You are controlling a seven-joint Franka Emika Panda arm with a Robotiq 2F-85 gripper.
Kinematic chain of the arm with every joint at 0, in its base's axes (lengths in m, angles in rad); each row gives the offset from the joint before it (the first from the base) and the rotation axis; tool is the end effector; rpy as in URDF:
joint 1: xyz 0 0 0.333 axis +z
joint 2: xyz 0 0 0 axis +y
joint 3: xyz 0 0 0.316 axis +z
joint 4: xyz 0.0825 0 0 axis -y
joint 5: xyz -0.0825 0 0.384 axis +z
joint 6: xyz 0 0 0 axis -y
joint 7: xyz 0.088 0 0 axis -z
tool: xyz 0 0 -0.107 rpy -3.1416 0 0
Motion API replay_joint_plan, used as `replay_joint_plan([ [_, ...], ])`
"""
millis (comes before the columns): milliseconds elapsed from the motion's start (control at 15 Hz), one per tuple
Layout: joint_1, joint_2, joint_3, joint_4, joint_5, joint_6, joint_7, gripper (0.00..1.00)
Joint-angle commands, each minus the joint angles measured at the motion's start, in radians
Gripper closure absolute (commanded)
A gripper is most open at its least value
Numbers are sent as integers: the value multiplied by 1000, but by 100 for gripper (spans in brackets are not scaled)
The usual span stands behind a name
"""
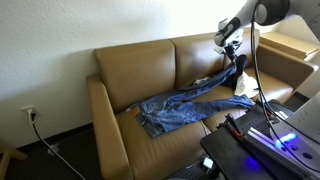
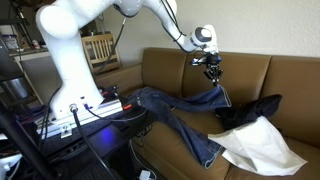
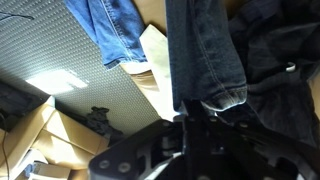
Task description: Unfold the right leg of the denim trousers
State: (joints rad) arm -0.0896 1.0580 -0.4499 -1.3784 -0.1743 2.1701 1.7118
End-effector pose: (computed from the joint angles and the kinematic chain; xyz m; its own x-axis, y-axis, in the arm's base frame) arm 0.6291 -0.3165 0.1042 -0.2822 -0.8111 0.5123 -0.8906 0.4200 0.1744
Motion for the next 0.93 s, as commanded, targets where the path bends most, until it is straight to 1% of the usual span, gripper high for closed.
replay_joint_plan([
  [0,1,2,0,7,-19,25,39,100],
  [67,-4,41,-10,41,-18,35,82,100],
  [133,-29,91,-2,99,2,-18,109,100],
  [200,-38,124,-8,128,4,-46,148,100],
  [333,-73,189,7,189,27,-130,202,100],
  [400,-92,224,10,230,33,-179,221,100],
  [600,-143,321,20,341,42,-270,263,100],
  [733,-158,388,24,436,38,-319,284,100],
  [800,-163,424,15,497,49,-352,287,100],
  [867,-170,446,13,539,49,-380,299,73],
])
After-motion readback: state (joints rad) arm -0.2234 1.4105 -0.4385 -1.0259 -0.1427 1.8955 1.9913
